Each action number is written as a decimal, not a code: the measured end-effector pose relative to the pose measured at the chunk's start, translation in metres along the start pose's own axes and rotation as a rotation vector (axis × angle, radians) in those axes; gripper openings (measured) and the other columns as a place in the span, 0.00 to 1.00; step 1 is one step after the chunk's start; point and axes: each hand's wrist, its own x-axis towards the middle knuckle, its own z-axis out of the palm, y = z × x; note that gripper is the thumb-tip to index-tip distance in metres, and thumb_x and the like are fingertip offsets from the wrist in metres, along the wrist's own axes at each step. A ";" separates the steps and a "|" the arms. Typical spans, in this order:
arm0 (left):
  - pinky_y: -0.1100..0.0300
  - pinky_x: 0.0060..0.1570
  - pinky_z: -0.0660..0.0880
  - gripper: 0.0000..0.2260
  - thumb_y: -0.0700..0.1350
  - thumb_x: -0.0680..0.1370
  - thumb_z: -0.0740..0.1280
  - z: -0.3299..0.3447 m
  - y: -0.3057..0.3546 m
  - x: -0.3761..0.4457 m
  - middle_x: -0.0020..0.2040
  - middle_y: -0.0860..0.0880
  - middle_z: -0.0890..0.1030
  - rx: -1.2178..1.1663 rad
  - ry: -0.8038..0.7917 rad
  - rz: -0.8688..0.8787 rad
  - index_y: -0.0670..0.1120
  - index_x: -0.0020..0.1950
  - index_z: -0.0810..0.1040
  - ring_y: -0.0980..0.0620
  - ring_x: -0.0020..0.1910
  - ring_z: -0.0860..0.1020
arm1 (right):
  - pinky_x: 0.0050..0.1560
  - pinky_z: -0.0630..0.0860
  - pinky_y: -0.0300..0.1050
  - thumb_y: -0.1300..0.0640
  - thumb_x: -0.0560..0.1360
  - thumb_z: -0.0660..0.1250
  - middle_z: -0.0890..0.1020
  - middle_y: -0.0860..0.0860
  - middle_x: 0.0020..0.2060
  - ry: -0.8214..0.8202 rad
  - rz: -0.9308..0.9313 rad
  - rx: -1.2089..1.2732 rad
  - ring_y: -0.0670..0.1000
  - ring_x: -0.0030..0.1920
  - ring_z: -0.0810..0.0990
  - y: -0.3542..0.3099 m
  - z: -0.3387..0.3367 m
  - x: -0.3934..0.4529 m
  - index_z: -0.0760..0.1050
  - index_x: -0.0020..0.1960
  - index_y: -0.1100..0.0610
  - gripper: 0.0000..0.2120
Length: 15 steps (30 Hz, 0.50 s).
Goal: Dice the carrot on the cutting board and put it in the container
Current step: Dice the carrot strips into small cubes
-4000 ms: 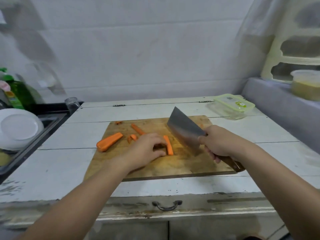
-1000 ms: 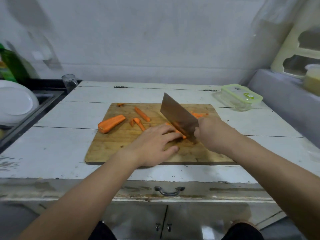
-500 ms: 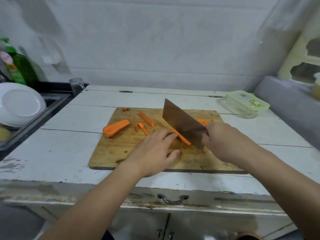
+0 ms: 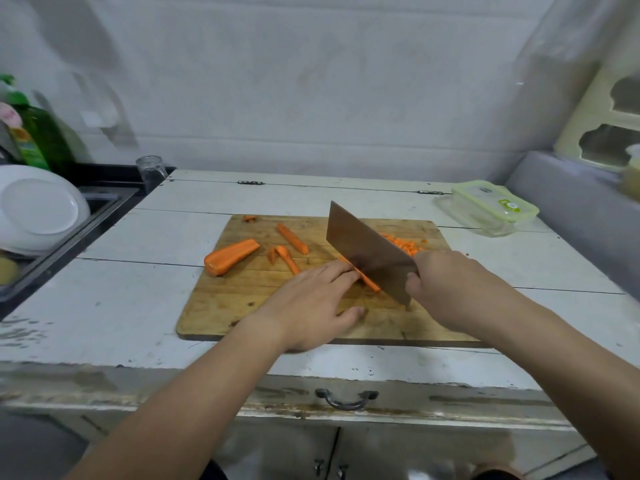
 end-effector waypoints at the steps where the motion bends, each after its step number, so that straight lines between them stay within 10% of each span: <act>1: 0.58 0.75 0.56 0.29 0.64 0.83 0.54 0.000 0.000 0.000 0.80 0.57 0.59 0.003 0.000 -0.005 0.53 0.81 0.59 0.56 0.77 0.59 | 0.43 0.77 0.49 0.54 0.83 0.55 0.78 0.53 0.40 -0.004 -0.007 -0.013 0.56 0.42 0.79 -0.001 -0.001 -0.001 0.73 0.45 0.57 0.13; 15: 0.54 0.78 0.56 0.31 0.65 0.82 0.54 -0.003 0.001 0.003 0.82 0.54 0.58 0.022 -0.022 -0.012 0.52 0.81 0.59 0.55 0.79 0.57 | 0.44 0.75 0.46 0.58 0.82 0.58 0.79 0.54 0.48 -0.090 0.013 -0.066 0.55 0.48 0.79 -0.005 -0.004 -0.003 0.70 0.49 0.56 0.05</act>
